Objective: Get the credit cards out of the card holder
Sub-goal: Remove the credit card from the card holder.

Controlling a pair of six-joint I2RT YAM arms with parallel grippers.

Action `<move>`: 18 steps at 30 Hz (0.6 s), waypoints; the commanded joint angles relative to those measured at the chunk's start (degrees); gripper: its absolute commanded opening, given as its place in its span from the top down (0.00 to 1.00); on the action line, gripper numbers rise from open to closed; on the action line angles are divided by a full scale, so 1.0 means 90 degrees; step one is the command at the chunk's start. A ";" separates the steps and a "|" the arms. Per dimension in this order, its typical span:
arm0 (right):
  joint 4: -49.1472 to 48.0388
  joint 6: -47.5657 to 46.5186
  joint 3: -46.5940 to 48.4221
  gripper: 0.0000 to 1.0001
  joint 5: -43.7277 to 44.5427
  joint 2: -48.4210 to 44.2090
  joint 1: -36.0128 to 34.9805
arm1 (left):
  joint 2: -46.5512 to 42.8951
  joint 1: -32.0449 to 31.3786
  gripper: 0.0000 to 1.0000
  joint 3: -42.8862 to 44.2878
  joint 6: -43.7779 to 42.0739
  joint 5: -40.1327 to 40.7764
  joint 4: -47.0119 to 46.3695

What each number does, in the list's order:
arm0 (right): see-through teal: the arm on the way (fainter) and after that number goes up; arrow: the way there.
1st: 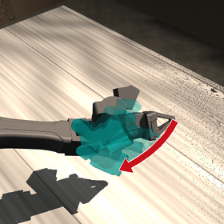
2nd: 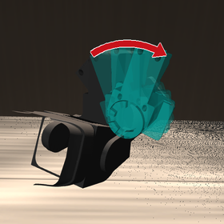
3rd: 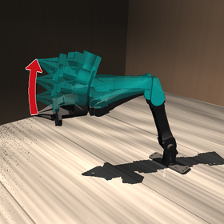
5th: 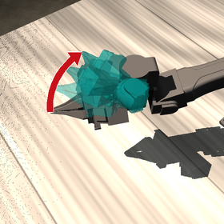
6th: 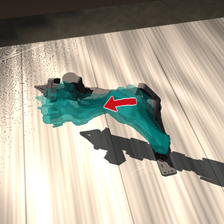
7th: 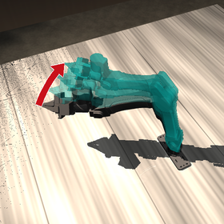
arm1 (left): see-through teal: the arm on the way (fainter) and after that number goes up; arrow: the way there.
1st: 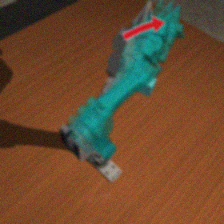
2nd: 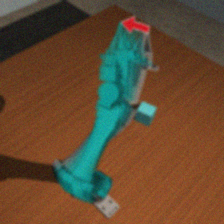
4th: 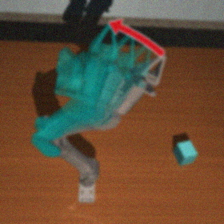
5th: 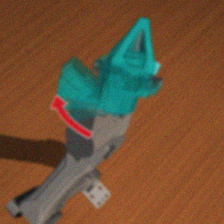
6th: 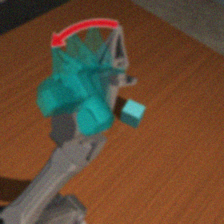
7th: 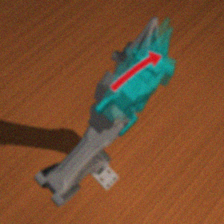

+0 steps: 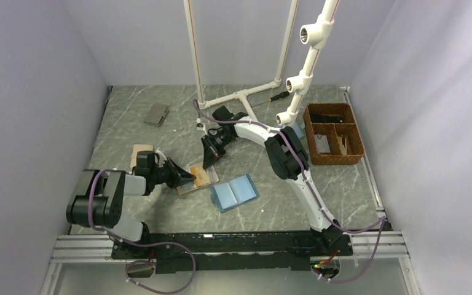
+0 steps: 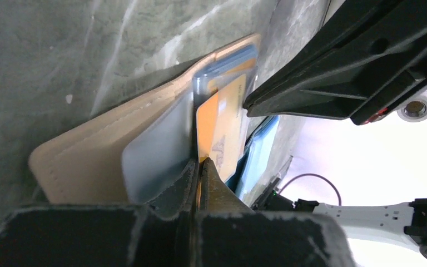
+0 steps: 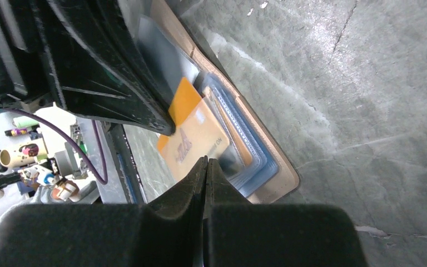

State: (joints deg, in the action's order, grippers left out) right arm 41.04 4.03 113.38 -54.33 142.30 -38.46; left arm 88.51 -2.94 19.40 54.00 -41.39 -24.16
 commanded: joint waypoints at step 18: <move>0.0116 -0.1010 -0.0127 0.86 0.0613 -0.0278 0.0016 | -0.2911 0.0485 1.00 0.0509 -0.1410 0.1040 0.3230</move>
State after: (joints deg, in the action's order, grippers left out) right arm 41.28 1.91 113.49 -54.65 142.15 -38.44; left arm 69.65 1.26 20.32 46.48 -35.81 -4.27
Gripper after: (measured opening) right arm 0.089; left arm 0.009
